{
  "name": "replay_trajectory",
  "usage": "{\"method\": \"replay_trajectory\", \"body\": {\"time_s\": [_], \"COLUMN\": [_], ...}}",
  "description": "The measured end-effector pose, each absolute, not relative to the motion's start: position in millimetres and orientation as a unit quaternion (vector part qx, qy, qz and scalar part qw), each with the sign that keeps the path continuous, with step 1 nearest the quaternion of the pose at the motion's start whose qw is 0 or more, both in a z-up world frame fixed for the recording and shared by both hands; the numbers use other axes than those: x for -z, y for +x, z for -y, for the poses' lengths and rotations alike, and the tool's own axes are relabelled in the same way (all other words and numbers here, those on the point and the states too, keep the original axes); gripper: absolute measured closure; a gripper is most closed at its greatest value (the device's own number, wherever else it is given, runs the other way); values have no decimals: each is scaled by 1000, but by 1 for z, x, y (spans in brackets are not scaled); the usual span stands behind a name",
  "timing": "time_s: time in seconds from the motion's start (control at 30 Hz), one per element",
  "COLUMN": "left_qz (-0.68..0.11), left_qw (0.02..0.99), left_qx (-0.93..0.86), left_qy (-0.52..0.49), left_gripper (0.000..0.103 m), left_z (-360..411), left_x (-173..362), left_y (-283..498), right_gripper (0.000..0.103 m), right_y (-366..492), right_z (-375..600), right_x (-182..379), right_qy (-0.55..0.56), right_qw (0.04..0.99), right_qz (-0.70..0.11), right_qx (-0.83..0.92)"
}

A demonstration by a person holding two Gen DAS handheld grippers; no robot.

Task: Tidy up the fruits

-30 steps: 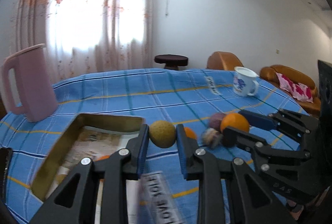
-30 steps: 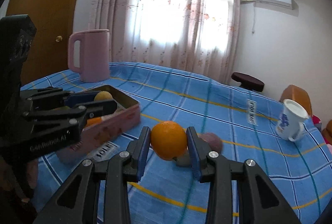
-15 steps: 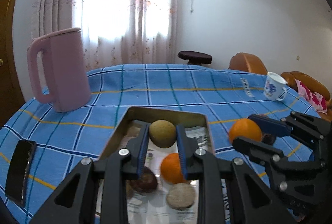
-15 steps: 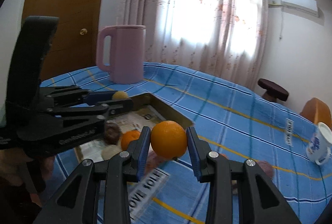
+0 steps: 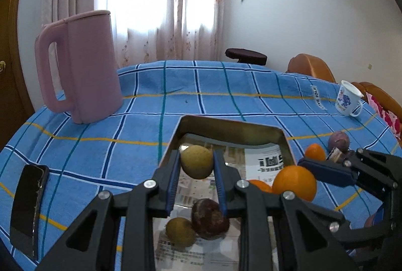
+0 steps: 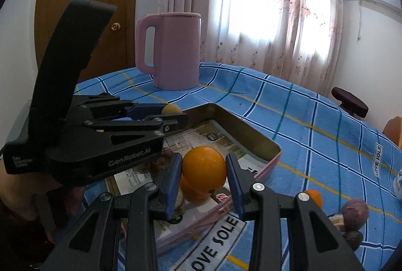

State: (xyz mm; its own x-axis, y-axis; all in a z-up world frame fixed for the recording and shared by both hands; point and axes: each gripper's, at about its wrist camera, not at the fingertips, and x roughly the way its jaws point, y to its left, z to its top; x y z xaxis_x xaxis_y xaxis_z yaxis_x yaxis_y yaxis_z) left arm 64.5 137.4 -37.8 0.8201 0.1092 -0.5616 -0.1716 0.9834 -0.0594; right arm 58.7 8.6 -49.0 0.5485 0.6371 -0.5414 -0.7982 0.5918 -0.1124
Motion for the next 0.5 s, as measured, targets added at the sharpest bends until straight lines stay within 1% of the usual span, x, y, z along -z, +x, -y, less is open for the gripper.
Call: {"method": "replay_trajectory", "body": {"time_s": [0.5], "left_qz": [-312], "left_qw": [945], "left_qx": [-70], "left_qy": [-66], "left_gripper": [76], "left_z": [-155], "left_x": [45], "left_y": [72], "right_gripper": [65], "right_y": [48], "right_z": [-35], "right_x": [60], "right_qy": [-202], "right_qw": [841], "right_qz": [-241], "right_qx": [-440]}}
